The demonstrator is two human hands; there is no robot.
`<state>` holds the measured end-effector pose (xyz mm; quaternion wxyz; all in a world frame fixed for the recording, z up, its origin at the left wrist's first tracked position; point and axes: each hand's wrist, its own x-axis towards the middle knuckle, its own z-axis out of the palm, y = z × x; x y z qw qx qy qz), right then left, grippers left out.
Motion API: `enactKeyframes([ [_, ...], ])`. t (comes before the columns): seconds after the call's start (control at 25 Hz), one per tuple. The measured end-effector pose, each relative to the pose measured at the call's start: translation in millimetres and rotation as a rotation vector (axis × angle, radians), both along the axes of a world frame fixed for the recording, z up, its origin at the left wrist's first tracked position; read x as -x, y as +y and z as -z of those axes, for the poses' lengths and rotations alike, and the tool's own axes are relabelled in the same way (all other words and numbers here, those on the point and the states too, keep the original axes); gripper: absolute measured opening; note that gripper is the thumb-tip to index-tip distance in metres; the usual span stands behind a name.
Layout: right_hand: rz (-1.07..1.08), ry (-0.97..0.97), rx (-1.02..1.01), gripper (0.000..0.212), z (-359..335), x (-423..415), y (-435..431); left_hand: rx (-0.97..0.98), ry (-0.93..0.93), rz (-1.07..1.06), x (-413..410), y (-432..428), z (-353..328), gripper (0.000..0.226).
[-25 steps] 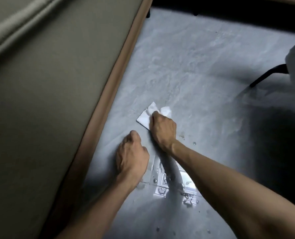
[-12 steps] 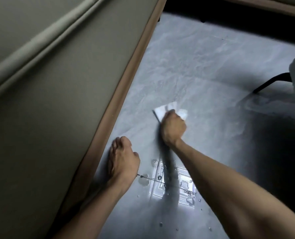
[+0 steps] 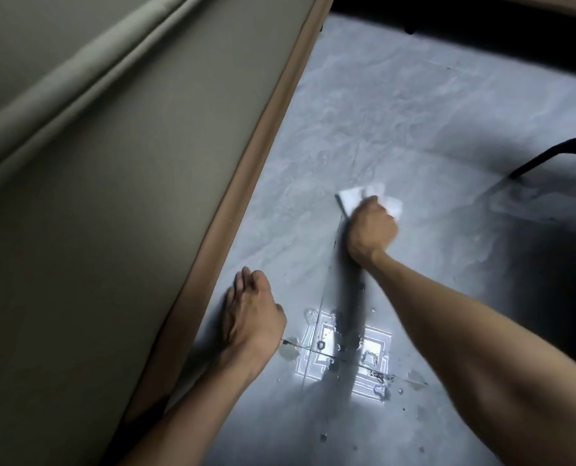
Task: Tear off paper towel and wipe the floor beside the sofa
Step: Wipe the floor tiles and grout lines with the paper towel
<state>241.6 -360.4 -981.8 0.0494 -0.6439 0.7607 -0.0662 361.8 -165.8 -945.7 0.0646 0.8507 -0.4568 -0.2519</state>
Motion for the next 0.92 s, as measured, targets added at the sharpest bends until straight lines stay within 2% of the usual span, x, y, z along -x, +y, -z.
enactKeyframes([
  [0.04,-0.135,-0.056,0.007,0.027,2,-38,6,0.015,0.02,-0.021,-1,-2,0,0.036],
  [0.12,-0.578,-0.118,-0.042,0.019,0,-106,34,0.083,0.069,-0.122,-1,-6,-2,0.028],
  [0.2,-0.995,-0.051,-0.167,0.017,0,-110,60,0.166,0.086,-0.291,-3,-9,-6,0.025],
  [0.24,-1.078,-0.046,-0.173,0.02,-4,-86,57,0.208,0.084,-0.355,-4,-9,-7,0.026],
  [0.28,-1.077,-0.016,-0.141,0.022,-4,-51,51,0.24,0.075,-0.37,-3,-7,-9,0.026],
  [0.32,-0.972,0.042,-0.115,0.023,-2,-6,48,0.261,0.072,-0.325,1,-6,-9,0.027],
  [0.4,-0.533,0.14,-0.063,0.024,-4,96,49,0.245,0.098,-0.121,16,-5,-9,0.027],
  [0.48,-0.082,0.09,0.01,0.027,-6,168,65,0.17,0.105,0.061,28,-7,-6,0.028],
  [0.56,0.319,0.063,0.063,0.03,-5,162,80,0.082,0.056,0.175,31,-8,-1,0.032],
  [0.6,0.402,0.039,0.064,0.028,-3,134,86,0.055,0.025,0.211,31,-8,0,0.035],
  [0.64,0.384,-0.023,0.066,0.025,0,99,92,0.046,0.007,0.227,31,-8,1,0.037],
  [0.68,0.255,-0.135,0.065,0.022,1,61,100,0.051,0.006,0.218,30,-8,1,0.036],
  [0.72,0.019,-0.261,0.003,0.021,0,26,111,0.065,0.021,0.179,28,-6,-1,0.033],
  [0.76,-0.287,-0.301,-0.097,0.02,-1,6,123,0.091,0.039,0.129,27,-7,-3,0.03],
  [0.8,-0.55,-0.232,-0.144,0.02,1,5,127,0.118,0.048,0.087,27,-9,-3,0.027],
  [0.84,-0.717,-0.167,-0.144,0.021,-3,27,119,0.134,0.047,0.061,27,-9,-4,0.026],
  [0.88,-0.788,-0.066,-0.101,0.022,0,63,108,0.142,0.043,0.065,28,-9,-4,0.025],
  [0.92,-0.721,0.042,-0.082,0.022,0,106,98,0.136,0.041,0.091,30,-7,-4,0.026],
])
